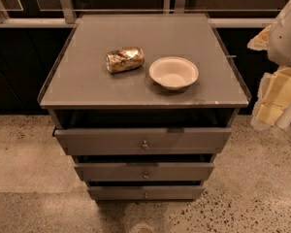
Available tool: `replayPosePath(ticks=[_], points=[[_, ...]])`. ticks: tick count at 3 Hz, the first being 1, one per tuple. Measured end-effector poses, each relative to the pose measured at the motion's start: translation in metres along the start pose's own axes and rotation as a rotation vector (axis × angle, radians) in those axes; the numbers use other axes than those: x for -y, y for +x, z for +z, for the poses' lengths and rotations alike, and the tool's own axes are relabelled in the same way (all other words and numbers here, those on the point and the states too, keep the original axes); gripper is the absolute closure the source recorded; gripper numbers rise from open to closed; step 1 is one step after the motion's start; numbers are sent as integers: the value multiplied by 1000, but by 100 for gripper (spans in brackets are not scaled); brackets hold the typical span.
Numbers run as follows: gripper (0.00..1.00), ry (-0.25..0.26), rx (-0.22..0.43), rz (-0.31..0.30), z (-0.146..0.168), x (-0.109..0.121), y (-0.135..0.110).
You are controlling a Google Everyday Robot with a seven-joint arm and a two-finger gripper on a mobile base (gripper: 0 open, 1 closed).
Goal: Open bottom drawer
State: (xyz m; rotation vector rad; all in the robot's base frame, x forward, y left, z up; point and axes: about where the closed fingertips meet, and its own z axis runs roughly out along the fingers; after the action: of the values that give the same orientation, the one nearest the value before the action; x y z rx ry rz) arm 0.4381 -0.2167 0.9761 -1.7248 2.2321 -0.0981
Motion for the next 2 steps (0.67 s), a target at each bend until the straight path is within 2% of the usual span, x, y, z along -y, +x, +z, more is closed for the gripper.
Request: replayPosePath(ticks=[1, 2], points=[[0, 0, 0, 0, 0, 0, 0], [0, 1, 27, 28, 22, -12, 6]])
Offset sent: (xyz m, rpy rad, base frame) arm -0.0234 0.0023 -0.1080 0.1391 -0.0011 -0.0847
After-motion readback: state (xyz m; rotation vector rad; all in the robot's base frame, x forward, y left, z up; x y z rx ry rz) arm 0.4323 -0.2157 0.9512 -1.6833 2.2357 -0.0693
